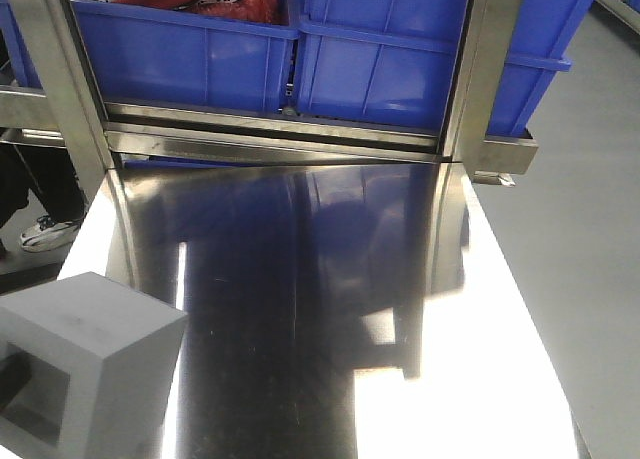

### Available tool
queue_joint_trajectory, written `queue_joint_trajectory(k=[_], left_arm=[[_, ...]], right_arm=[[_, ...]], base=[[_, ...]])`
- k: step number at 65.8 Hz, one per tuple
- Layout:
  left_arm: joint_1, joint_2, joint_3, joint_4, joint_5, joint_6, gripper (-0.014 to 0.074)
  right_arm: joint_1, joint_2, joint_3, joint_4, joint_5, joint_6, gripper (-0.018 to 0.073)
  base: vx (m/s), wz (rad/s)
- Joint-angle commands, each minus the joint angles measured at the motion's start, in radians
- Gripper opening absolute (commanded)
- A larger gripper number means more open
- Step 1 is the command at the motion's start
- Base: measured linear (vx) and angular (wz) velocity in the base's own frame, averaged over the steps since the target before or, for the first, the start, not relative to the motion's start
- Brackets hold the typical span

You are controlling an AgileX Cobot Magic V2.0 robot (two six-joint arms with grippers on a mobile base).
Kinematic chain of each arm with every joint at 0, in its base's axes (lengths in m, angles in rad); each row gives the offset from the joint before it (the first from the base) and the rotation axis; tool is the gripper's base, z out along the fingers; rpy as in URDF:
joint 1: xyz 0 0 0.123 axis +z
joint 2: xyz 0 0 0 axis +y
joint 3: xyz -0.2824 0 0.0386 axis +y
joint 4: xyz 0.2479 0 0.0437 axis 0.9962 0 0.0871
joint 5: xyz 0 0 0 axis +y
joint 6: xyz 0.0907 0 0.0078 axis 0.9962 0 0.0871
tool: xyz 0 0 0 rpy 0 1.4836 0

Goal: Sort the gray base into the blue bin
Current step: 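Close the left gripper on the block's side wall and lift it, then drive the base away from the table holding the block in the left gripper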

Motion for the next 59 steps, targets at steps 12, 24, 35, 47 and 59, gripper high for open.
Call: queue_joint_trajectory(k=[12,24,35,47,59], left_arm=[[-0.005,-0.003,-0.031,-0.002,-0.146,-0.006,-0.0006],[-0.005,-0.003,-0.031,-0.002,-0.160,-0.006,-0.0006],[-0.005,-0.003,-0.031,-0.002,-0.160,-0.006,-0.0006],[-0.005,-0.003,-0.031,-0.002,-0.160,-0.006,-0.0006],[-0.005,-0.003,-0.031,-0.002,-0.160,-0.006,-0.0006]], right_arm=[[-0.005,-0.011,0.014,-0.006,-0.074,-0.005,-0.0009],[-0.005,-0.011,0.014,-0.006,-0.074,-0.005,-0.0009],[-0.005,-0.011,0.014,-0.006,-0.074,-0.005,-0.0009],[-0.005,-0.011,0.014,-0.006,-0.074,-0.005,-0.0009],[-0.005,-0.011,0.014,-0.006,-0.074,-0.005,-0.0009]], base=[[0.00,0.00],[0.00,0.00],[0.00,0.00],[0.00,0.00],[0.00,0.00]])
